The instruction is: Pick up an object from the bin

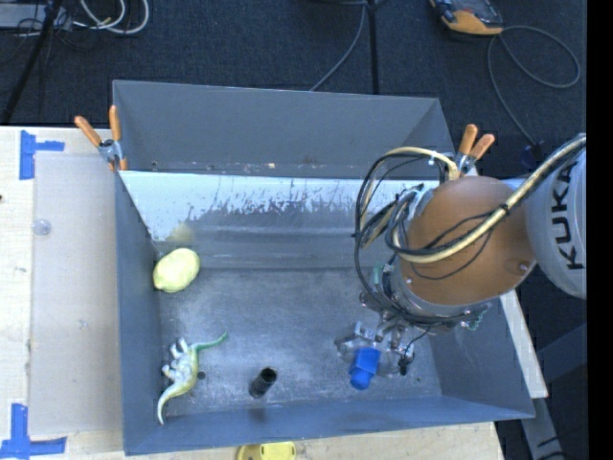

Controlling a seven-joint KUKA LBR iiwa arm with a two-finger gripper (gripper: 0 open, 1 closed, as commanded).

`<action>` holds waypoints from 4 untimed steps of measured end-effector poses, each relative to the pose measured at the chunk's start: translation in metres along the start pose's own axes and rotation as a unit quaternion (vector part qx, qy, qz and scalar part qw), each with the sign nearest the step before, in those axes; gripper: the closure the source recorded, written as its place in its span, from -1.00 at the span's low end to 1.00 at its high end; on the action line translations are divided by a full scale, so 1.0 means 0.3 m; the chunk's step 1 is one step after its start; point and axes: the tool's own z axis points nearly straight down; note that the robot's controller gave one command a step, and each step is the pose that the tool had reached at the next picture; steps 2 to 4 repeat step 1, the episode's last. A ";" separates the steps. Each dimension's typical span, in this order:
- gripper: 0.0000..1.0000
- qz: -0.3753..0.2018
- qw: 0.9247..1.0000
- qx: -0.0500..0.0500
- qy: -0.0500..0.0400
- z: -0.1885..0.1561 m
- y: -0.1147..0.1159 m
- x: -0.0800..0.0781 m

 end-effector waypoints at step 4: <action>1.00 -0.123 0.992 -0.002 -0.001 -0.610 -0.088 0.018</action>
Offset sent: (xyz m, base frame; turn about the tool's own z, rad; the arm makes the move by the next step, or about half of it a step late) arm 0.0000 0.0000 0.0000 0.0000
